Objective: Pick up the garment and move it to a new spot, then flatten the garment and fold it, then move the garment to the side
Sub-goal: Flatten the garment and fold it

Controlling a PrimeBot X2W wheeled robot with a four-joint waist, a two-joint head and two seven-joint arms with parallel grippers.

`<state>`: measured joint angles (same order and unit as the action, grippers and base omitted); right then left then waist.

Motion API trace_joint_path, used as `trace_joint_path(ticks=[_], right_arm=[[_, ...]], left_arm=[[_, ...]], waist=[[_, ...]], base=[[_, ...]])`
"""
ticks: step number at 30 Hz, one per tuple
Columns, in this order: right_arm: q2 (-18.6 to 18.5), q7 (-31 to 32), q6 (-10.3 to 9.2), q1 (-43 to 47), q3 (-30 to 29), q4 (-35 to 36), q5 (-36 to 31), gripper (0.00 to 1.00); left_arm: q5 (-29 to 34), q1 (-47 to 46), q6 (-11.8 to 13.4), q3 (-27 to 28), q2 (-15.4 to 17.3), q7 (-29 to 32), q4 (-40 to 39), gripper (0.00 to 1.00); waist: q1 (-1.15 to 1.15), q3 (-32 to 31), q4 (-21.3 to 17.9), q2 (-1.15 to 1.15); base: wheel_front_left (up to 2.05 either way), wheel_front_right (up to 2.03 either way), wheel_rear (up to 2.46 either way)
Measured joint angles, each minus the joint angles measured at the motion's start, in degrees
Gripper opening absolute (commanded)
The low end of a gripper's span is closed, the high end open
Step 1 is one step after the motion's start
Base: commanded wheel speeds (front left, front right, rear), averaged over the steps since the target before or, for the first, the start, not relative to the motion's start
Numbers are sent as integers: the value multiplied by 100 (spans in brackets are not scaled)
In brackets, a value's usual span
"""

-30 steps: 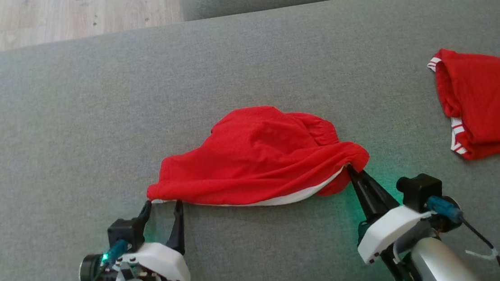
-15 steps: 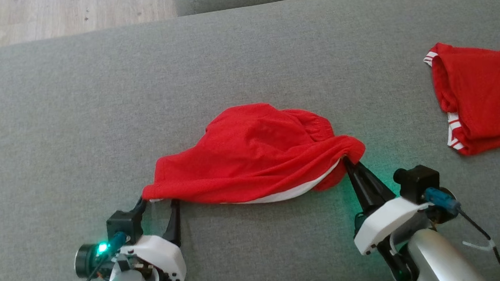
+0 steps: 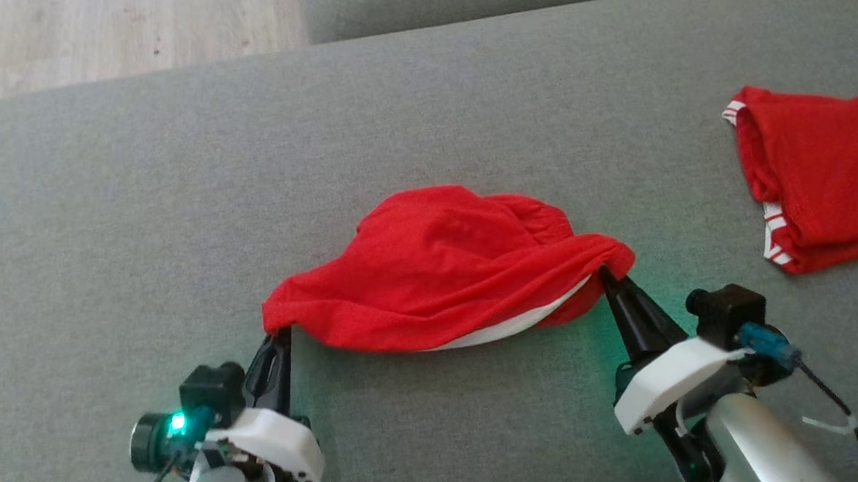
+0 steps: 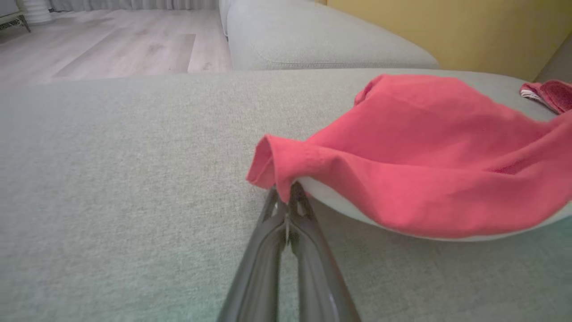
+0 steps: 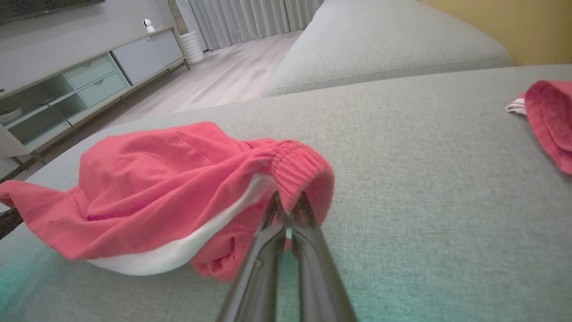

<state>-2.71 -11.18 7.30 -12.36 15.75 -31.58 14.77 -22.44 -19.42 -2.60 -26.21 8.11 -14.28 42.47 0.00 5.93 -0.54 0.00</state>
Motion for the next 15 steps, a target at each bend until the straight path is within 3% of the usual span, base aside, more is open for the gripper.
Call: trace_joint_path(ticks=[8, 15], right_arm=[[0, -47, 0, 40, -187, 268, 192, 0], [0, -49, 0, 331, -370, 991, 323, 0]], left_arm=[[134, 600, -54, 227, 175, 0, -1076, 0], [175, 972, -127, 266, 382, 12, -2108, 0]], waist=[[0, -296, 76, 0], [-1, -586, 96, 0]], base=[[0, 0, 0], [0, 0, 0]])
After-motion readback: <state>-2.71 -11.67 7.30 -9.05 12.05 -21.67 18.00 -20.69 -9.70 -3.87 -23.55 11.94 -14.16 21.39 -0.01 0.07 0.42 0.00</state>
